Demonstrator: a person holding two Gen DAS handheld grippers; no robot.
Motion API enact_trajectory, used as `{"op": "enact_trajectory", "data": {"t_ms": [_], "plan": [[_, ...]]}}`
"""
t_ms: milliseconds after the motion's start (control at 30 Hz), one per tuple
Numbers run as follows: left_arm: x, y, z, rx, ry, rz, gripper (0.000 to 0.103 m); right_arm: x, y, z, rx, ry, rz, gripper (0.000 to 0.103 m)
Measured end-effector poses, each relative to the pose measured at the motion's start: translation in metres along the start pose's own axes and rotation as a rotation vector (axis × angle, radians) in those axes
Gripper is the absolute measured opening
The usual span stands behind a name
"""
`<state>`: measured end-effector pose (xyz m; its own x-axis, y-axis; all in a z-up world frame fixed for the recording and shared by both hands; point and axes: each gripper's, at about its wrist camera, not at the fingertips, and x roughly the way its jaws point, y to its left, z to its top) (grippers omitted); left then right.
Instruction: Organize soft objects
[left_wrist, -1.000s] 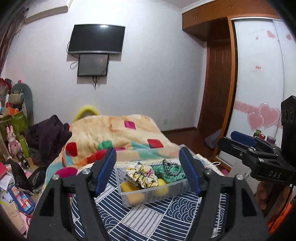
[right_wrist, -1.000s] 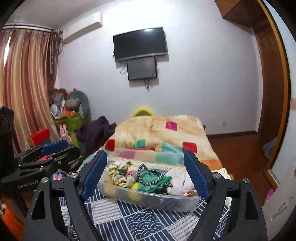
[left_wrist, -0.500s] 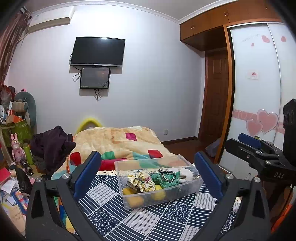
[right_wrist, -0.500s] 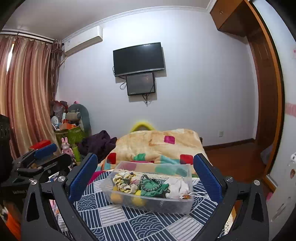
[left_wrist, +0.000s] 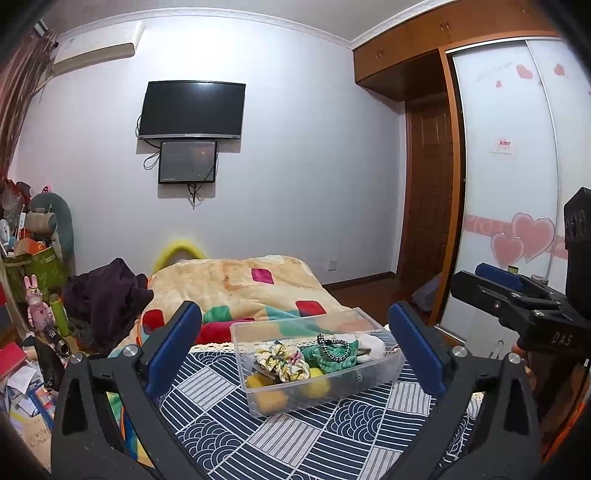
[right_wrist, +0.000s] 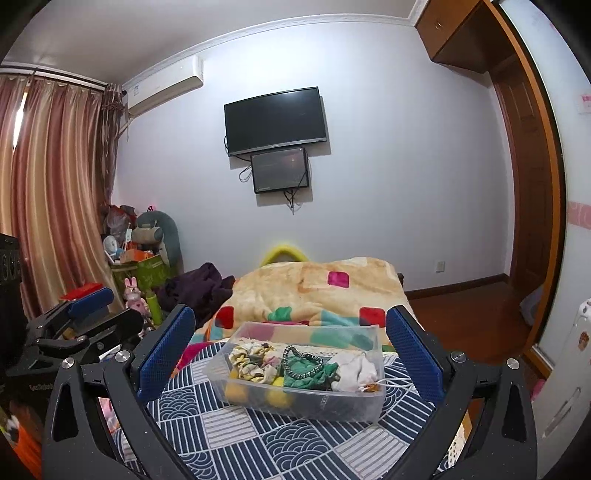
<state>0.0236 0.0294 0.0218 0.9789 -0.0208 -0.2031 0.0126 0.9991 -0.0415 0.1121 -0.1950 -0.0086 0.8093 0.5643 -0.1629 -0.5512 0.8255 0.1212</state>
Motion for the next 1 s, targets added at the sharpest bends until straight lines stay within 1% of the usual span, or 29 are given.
{"op": "enact_trajectory", "data": {"t_ms": [200, 533, 1000], "plan": [[-0.001, -0.001, 0.000, 0.001, -0.003, 0.002, 0.103, -0.001, 0.000, -0.001, -0.003, -0.001, -0.003, 0.103], [-0.005, -0.011, -0.002, 0.036, -0.023, 0.014, 0.103, -0.005, 0.001, -0.001, -0.005, -0.011, 0.000, 0.103], [-0.005, -0.007, 0.001, 0.020, -0.015, 0.005, 0.103, -0.006, 0.002, -0.001, -0.003, -0.012, 0.003, 0.103]]}}
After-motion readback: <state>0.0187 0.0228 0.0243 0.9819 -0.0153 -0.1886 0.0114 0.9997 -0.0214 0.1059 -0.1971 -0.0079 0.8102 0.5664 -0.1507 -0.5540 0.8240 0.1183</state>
